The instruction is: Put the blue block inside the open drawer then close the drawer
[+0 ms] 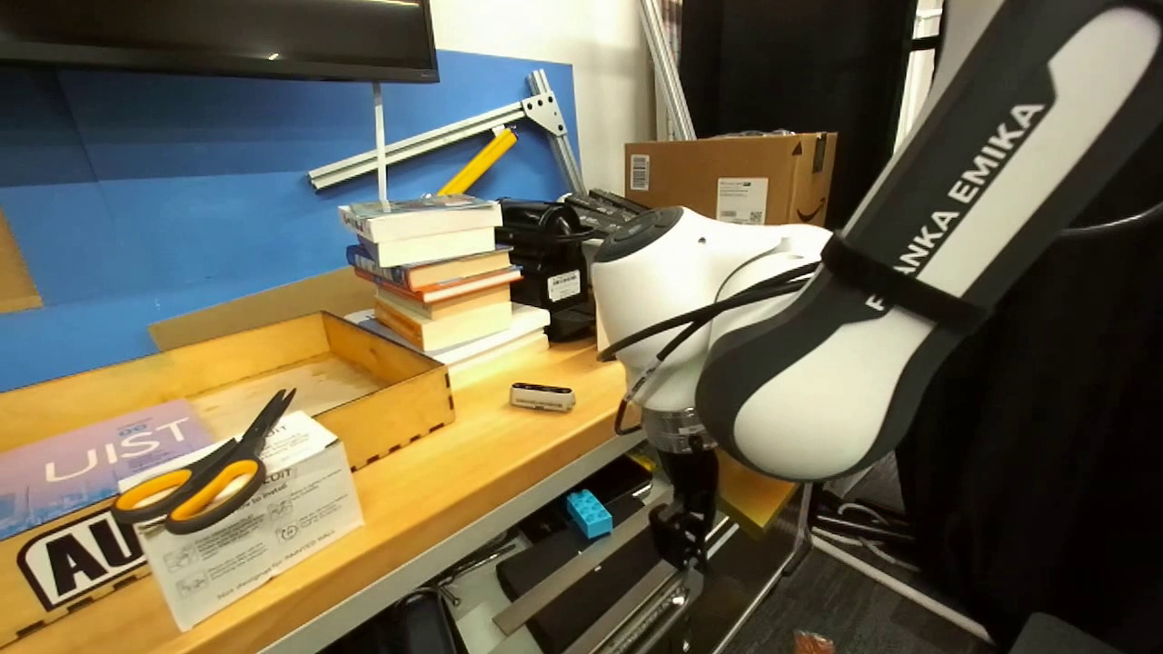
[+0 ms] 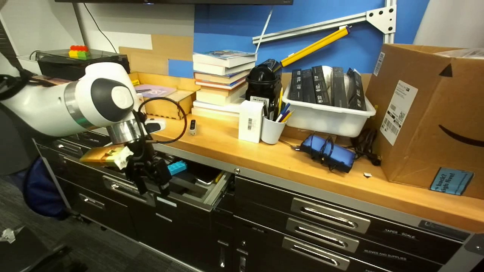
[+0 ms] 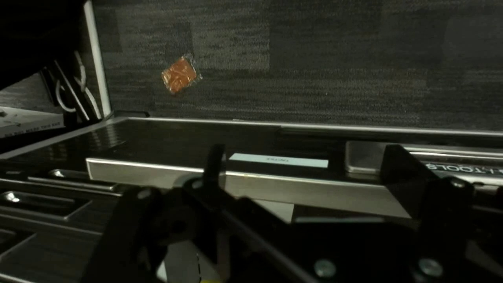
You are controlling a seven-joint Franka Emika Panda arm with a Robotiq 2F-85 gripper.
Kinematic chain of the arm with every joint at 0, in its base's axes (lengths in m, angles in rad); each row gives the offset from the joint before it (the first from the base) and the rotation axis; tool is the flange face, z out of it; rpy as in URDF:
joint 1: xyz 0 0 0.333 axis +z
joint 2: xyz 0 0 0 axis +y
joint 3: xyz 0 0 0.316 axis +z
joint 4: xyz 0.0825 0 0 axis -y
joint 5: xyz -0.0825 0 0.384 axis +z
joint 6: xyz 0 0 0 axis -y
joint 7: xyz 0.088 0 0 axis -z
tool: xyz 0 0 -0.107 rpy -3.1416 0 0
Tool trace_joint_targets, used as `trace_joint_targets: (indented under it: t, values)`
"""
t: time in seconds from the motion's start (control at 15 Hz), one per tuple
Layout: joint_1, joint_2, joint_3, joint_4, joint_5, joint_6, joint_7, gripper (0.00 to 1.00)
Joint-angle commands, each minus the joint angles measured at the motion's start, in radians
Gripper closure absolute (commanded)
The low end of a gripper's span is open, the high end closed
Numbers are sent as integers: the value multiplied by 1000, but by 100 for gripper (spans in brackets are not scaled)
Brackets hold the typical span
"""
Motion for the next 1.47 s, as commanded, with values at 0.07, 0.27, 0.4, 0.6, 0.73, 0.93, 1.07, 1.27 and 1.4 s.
trace_joint_targets:
  t: [0.07,0.27,0.4,0.6,0.73,0.93,1.07,1.27,1.4]
  values:
    - [48,122,-11,139,-61,36,61,0]
    - [90,181,-28,214,-125,26,89,0]
    - [115,216,-41,266,-192,24,121,0]
    - [151,255,-59,342,-319,27,220,0]
    - [158,271,-60,376,-355,33,267,0]
    - [160,281,-64,400,-393,33,322,0]
    - [147,250,-54,378,-352,18,298,0]
    - [102,129,-14,305,-150,-29,127,0]
    - [75,52,13,287,17,-46,1,0]
